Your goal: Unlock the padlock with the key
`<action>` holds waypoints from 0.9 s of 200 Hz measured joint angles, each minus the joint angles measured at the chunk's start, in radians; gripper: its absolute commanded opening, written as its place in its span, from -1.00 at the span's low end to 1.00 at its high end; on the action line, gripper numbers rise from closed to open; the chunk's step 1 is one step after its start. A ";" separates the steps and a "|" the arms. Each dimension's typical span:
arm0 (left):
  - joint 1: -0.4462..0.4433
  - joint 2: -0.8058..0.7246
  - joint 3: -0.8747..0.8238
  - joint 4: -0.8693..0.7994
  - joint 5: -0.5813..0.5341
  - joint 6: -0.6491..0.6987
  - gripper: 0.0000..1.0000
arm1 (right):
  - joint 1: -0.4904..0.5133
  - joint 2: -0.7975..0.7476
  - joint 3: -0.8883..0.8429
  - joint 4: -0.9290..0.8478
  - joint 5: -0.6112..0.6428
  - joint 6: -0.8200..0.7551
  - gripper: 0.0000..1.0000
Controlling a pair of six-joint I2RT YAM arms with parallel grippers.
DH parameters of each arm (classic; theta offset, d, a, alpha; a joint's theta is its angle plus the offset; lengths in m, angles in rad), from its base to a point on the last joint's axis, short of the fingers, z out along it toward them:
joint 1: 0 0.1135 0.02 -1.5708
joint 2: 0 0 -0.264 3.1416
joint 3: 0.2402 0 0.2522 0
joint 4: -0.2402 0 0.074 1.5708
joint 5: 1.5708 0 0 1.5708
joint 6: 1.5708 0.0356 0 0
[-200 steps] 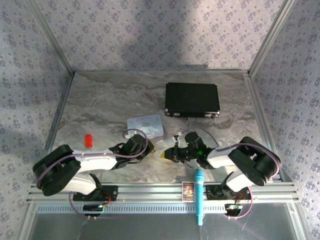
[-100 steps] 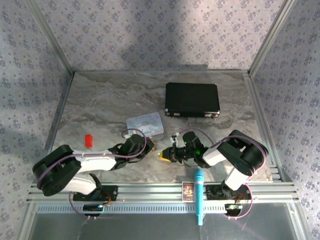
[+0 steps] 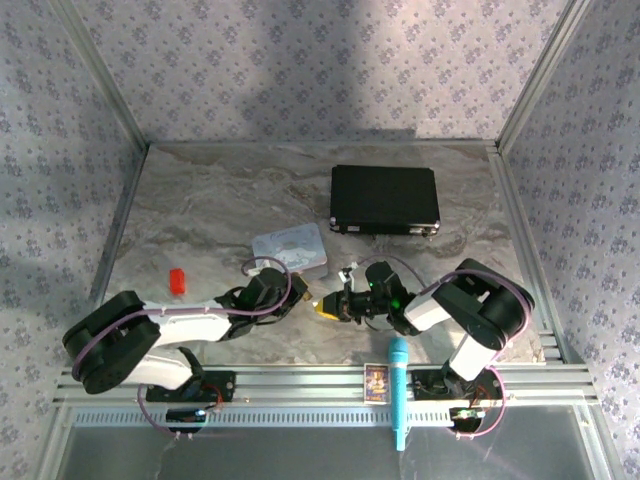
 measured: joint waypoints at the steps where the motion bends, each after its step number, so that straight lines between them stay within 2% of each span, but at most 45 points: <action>1: 0.000 0.000 0.000 0.001 0.000 -0.001 -1.00 | 0.000 0.001 0.000 0.000 0.000 0.002 -1.00; 73: 0.006 -0.045 -0.003 -0.018 -0.020 -0.008 -1.00 | -0.006 0.073 0.032 0.059 -0.012 0.047 -1.00; 138: 0.006 -0.074 -0.003 -0.045 -0.041 0.022 -1.00 | -0.008 0.079 0.033 0.100 -0.039 0.085 -1.00; 180: 0.006 -0.071 -0.003 -0.019 -0.038 0.045 -1.00 | -0.027 0.151 0.033 0.204 -0.073 0.172 -1.00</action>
